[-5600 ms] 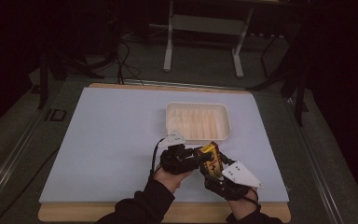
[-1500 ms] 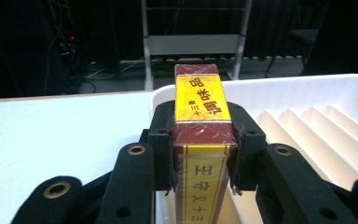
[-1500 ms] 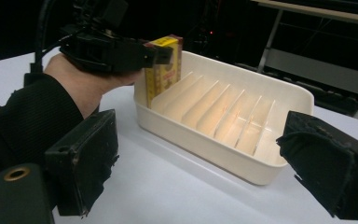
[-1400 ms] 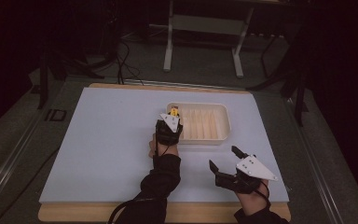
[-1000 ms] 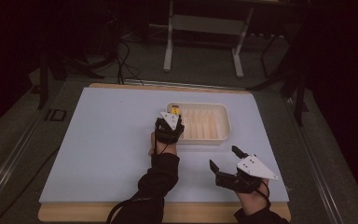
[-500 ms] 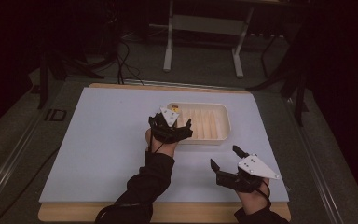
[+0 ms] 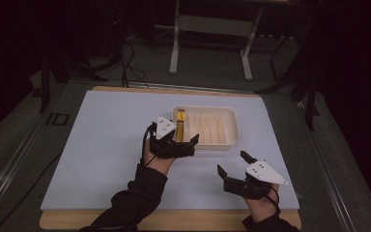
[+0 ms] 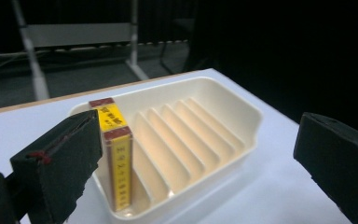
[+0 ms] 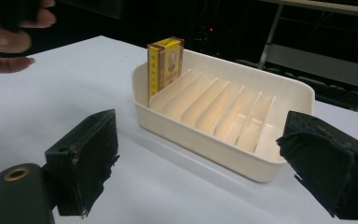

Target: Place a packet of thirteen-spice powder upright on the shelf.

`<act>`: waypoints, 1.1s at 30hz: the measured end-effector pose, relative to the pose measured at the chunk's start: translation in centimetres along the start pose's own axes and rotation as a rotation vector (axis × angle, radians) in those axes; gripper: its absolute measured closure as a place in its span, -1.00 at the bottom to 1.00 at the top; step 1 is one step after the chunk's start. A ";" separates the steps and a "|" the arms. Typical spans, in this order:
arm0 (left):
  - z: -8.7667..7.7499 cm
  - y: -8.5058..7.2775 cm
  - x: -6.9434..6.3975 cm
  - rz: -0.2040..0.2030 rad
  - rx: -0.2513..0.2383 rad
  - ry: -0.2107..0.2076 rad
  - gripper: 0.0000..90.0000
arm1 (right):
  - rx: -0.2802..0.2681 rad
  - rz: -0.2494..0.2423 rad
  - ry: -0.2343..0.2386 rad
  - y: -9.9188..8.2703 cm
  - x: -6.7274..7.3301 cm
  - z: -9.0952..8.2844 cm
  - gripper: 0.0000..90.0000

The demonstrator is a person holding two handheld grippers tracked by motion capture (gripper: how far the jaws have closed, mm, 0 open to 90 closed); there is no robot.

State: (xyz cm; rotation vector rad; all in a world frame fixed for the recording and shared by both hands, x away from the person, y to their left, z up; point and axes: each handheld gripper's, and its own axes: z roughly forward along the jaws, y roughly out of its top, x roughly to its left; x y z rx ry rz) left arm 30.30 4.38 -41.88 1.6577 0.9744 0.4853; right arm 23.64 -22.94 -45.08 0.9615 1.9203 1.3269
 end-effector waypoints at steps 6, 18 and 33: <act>-2.3 -1.1 -0.6 0.047 -0.003 -0.073 -0.95 | -0.003 0.004 0.004 0.0 0.0 0.0 -0.75; -4.6 -4.0 -1.5 0.107 0.051 -0.167 -0.95 | 0.006 0.007 0.016 -0.1 0.2 0.1 -0.75; -5.5 -7.9 -1.9 0.128 0.090 -0.218 -0.95 | 0.019 0.004 0.034 -0.2 0.3 0.3 -0.75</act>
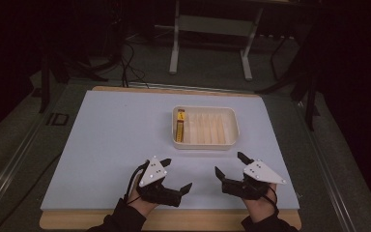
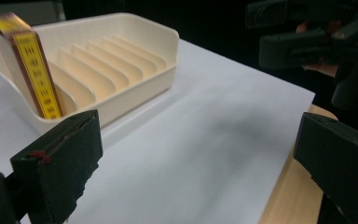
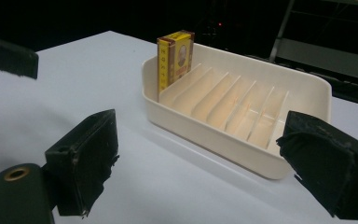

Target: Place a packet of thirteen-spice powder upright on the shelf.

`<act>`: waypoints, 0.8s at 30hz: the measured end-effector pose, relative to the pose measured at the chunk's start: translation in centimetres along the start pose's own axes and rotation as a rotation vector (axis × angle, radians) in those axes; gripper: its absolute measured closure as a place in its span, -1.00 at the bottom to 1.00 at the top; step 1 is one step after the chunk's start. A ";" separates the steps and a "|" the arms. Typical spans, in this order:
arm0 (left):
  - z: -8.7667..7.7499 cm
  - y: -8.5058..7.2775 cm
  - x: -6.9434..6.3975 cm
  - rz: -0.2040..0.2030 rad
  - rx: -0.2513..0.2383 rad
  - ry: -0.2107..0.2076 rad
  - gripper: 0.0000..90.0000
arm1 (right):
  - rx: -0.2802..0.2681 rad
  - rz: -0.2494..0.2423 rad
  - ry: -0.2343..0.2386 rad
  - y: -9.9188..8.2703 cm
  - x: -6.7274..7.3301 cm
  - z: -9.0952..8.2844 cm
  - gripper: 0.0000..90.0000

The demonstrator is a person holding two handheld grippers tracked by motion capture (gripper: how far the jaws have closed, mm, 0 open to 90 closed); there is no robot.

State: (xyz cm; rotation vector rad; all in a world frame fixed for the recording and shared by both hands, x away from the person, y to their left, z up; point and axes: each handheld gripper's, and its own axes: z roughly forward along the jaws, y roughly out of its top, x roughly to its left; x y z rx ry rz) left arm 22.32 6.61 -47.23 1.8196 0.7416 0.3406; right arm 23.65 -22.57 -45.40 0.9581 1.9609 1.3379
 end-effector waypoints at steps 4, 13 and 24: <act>-0.2 -1.0 0.3 0.037 -0.011 0.010 -0.95 | -0.001 0.000 0.007 0.0 0.0 0.0 -0.75; -0.1 -2.3 1.4 0.081 -0.007 -0.009 -0.95 | -0.013 -0.017 0.015 -0.1 0.1 -0.3 -0.75; 0.1 -2.8 1.8 0.102 -0.001 -0.019 -0.95 | -0.008 -0.019 0.024 -0.5 -0.2 -0.2 -0.75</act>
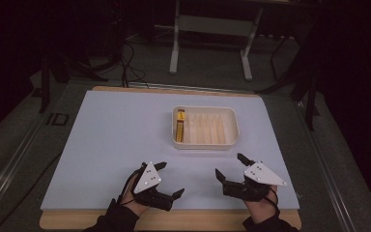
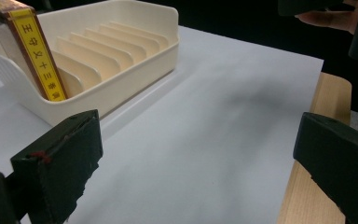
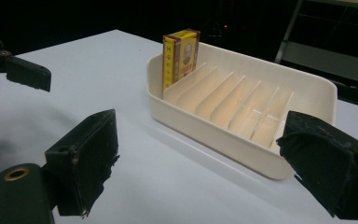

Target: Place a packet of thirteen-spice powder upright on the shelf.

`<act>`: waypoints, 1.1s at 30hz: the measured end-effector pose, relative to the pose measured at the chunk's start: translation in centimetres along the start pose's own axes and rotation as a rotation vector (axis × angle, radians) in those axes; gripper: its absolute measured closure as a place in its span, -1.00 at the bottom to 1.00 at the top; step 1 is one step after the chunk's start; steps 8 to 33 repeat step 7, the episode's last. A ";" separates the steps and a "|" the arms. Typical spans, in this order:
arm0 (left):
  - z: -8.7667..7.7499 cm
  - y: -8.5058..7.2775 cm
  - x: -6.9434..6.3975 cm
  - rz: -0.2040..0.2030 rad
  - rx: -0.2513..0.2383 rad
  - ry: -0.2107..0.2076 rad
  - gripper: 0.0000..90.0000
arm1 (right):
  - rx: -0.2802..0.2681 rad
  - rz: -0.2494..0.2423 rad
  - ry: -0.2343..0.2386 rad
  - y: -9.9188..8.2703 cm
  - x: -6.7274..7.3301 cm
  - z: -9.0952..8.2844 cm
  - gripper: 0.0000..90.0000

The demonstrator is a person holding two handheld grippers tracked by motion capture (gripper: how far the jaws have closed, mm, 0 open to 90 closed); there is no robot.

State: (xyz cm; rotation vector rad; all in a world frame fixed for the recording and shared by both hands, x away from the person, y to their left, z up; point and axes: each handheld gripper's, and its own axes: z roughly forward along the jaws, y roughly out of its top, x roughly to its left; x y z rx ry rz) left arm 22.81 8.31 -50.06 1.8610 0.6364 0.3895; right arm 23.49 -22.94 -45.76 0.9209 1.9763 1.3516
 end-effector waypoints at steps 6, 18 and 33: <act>0.1 -0.3 0.2 -0.014 0.013 0.005 -0.95 | 0.011 0.007 0.006 -0.2 0.0 0.2 -0.75; 0.1 -0.3 0.2 -0.014 0.013 0.005 -0.95 | 0.012 0.005 0.008 -0.2 0.0 0.2 -0.75; 0.1 -0.3 0.2 -0.014 0.013 0.005 -0.95 | 0.012 0.005 0.008 -0.2 0.0 0.2 -0.75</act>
